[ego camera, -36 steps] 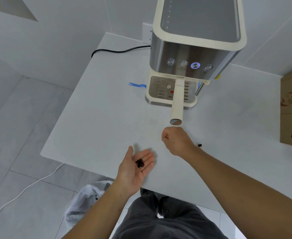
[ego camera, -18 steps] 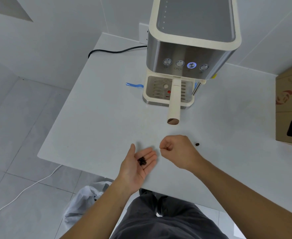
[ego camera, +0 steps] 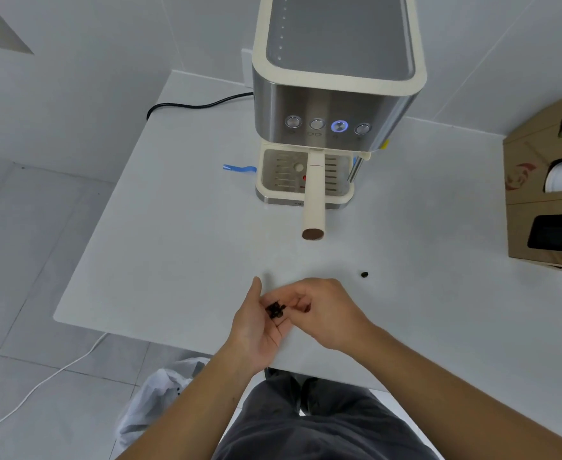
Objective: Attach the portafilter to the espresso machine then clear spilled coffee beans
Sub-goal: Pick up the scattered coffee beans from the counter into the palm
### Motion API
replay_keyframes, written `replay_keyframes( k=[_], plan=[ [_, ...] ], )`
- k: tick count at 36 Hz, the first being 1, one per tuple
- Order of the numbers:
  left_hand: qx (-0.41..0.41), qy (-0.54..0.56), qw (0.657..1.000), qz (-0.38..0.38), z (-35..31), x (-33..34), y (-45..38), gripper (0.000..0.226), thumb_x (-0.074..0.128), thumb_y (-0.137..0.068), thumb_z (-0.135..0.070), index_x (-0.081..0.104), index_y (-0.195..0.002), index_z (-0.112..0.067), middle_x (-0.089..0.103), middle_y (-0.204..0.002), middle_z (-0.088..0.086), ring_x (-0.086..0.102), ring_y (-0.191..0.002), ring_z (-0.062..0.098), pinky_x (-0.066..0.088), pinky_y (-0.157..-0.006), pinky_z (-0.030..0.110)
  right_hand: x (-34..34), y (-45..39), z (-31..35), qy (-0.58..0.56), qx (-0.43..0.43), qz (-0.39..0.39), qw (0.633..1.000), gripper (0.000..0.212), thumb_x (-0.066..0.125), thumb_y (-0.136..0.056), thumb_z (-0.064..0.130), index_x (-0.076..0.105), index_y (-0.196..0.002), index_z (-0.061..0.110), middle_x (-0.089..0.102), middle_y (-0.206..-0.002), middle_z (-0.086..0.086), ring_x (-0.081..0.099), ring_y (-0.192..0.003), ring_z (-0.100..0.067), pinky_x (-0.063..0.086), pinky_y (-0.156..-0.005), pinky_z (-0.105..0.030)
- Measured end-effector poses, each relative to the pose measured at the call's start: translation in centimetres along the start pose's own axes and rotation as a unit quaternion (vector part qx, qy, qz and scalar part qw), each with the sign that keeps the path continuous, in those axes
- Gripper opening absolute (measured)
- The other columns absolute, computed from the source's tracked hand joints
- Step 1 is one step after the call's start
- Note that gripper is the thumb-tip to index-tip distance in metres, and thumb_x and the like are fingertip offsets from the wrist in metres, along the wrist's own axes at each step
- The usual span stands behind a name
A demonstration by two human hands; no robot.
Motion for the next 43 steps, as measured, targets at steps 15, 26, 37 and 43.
replay_keyframes(
  k=[15,26,37,43],
  plan=[
    [-0.047,0.066,0.997,-0.014,0.1,1.1,-0.4,0.062,0.041,-0.100,-0.048,0.067,-0.110,0.007,0.074,-0.105,0.022,0.069,-0.102,0.029,0.060,-0.081,0.036,-9.1,2.2,-10.5,0.042,0.184,-0.177,0.966,0.013,0.064,-0.086,0.014,0.072,-0.095,0.019,0.068,-0.086,0.002,0.065,-0.078,-0.018,0.052,-0.066,-0.020],
    [-0.058,0.041,0.997,-0.009,0.8,2.0,-0.5,0.061,0.040,-0.100,-0.048,0.067,-0.109,0.007,0.074,-0.103,0.022,0.068,-0.104,0.030,0.053,-0.090,0.039,-10.1,1.3,-13.4,0.053,0.220,-0.171,0.959,0.016,0.062,-0.087,0.014,0.069,-0.100,0.019,0.063,-0.088,0.004,0.060,-0.072,-0.017,0.047,-0.055,-0.020],
    [-0.062,0.029,0.998,-0.010,0.9,2.3,-0.3,0.061,0.040,-0.100,-0.047,0.067,-0.110,0.007,0.074,-0.104,0.022,0.069,-0.103,0.030,0.053,-0.089,0.038,-9.6,0.2,-12.8,0.145,0.206,-0.120,0.960,0.014,0.054,-0.090,0.014,0.059,-0.079,0.020,0.057,-0.080,0.004,0.056,-0.072,-0.017,0.043,-0.057,-0.022],
    [-0.061,0.029,0.998,-0.012,0.9,2.2,-0.2,0.061,0.040,-0.100,-0.047,0.067,-0.108,0.007,0.075,-0.100,0.022,0.069,-0.100,0.030,0.054,-0.086,0.038,-9.6,0.4,-12.5,0.154,0.204,-0.120,0.959,0.012,0.053,-0.091,0.013,0.063,-0.085,0.013,0.058,-0.081,0.003,0.056,-0.070,-0.016,0.046,-0.058,-0.024]
  ],
)
Point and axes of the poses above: each hand's wrist, its own y-axis away from the middle knuckle, its own x-axis out of the palm, z = x × y, the point moved 8 cm from there along -y, towards the middle knuckle
